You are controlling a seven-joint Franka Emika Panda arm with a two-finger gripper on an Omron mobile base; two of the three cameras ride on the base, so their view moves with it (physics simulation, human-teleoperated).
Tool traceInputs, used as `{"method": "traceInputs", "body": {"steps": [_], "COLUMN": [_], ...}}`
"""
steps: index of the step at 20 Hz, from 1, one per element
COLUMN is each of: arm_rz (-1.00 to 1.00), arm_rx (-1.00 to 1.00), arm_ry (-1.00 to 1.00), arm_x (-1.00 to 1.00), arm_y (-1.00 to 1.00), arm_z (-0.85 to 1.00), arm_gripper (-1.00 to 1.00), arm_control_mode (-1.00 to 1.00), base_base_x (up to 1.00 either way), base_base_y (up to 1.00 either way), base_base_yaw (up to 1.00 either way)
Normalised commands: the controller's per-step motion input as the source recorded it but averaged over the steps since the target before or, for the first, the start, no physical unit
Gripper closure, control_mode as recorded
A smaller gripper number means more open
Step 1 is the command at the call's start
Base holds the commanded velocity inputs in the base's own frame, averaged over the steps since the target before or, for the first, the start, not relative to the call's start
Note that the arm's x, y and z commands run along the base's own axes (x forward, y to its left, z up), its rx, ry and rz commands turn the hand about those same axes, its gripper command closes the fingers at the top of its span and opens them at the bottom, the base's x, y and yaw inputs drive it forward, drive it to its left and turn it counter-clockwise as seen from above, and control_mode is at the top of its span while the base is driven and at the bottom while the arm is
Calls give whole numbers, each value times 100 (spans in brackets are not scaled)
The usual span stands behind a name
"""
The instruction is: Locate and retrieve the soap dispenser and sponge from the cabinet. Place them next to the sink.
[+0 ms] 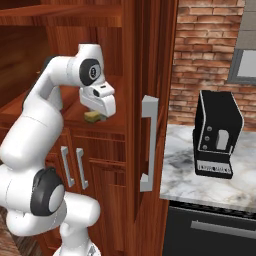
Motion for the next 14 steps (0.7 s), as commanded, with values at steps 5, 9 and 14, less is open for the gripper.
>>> {"method": "traceInputs", "body": {"steps": [5,9,14], "arm_rz": [0,14,23], "arm_rx": [0,-2,-2], "arm_ry": [0,-6,-5], "arm_x": [-7,-55,-62], "arm_y": [-5,7,19], "arm_z": [-2,-8,-4], "arm_gripper": [100,100,100], "arm_control_mode": [-100,-100,-100], "base_base_x": [0,0,0], "base_base_y": [0,0,0], "base_base_yaw": [0,0,0]}}
